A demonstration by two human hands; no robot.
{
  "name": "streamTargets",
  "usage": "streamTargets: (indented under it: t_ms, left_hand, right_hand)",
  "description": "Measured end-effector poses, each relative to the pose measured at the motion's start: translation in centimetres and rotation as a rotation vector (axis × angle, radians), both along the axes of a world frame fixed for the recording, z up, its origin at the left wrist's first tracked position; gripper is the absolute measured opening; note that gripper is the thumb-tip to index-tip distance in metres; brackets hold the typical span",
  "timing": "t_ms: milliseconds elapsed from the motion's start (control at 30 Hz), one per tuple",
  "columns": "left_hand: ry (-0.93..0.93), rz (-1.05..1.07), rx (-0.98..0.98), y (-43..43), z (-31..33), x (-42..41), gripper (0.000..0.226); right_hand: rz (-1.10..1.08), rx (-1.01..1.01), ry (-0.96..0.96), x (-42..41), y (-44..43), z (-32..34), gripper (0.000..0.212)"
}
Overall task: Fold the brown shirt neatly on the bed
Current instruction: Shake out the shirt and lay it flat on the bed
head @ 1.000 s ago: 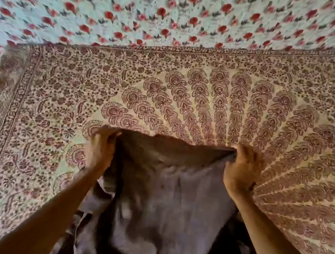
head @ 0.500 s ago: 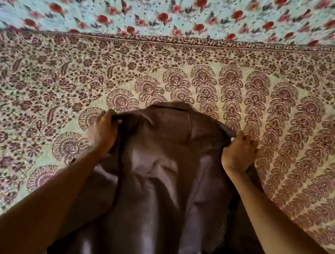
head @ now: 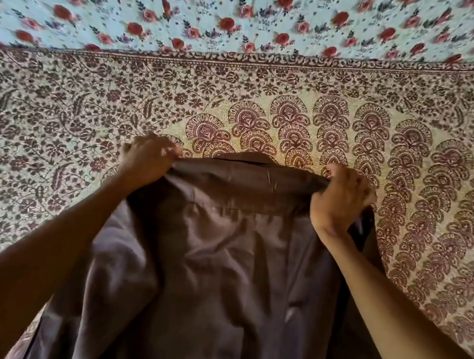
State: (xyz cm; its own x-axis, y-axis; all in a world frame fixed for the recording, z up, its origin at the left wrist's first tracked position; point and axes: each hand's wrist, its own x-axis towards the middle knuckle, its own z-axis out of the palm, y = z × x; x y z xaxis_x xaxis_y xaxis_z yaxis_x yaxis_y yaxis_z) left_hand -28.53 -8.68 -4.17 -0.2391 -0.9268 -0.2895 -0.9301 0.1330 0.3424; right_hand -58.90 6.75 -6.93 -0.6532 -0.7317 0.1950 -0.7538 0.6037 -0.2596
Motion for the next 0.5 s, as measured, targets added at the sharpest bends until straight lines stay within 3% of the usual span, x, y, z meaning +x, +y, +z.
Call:
streamTargets:
  t_ms: [67, 133, 200, 300, 367, 433, 500]
  left_hand:
    - [0.047, -0.008, 0.227, -0.3, 0.9, -2.8, 0.079]
    - [-0.04, -0.024, 0.323, -0.9, 1.2, -5.0, 0.102]
    - [-0.17, -0.103, 0.371, -1.2, 1.2, -6.7, 0.093]
    - [-0.224, -0.236, 0.473, -1.2, 1.1, -8.5, 0.063]
    - [-0.09, -0.202, 0.387, -1.2, 0.6, -8.6, 0.047]
    - [0.219, -0.004, 0.154, -0.5, 0.6, -8.2, 0.032]
    - [0.477, 0.165, 0.025, 0.5, 0.5, -8.0, 0.033]
  right_hand:
    - [0.19, -0.017, -0.044, 1.3, -2.2, 0.2, 0.02]
    - [0.274, 0.175, -0.098, 2.4, -4.3, 0.7, 0.037]
    - [0.306, 0.389, -0.24, 2.5, -6.3, 1.5, 0.052]
    - [0.408, 0.642, -0.53, 2.2, -7.7, 2.3, 0.054]
    - [0.45, 0.514, -0.613, 1.9, -7.6, 2.1, 0.039]
    - [0.357, 0.167, -0.681, 1.9, -7.3, 1.7, 0.014]
    - [0.204, -0.039, -0.778, 2.0, -6.7, 1.5, 0.024]
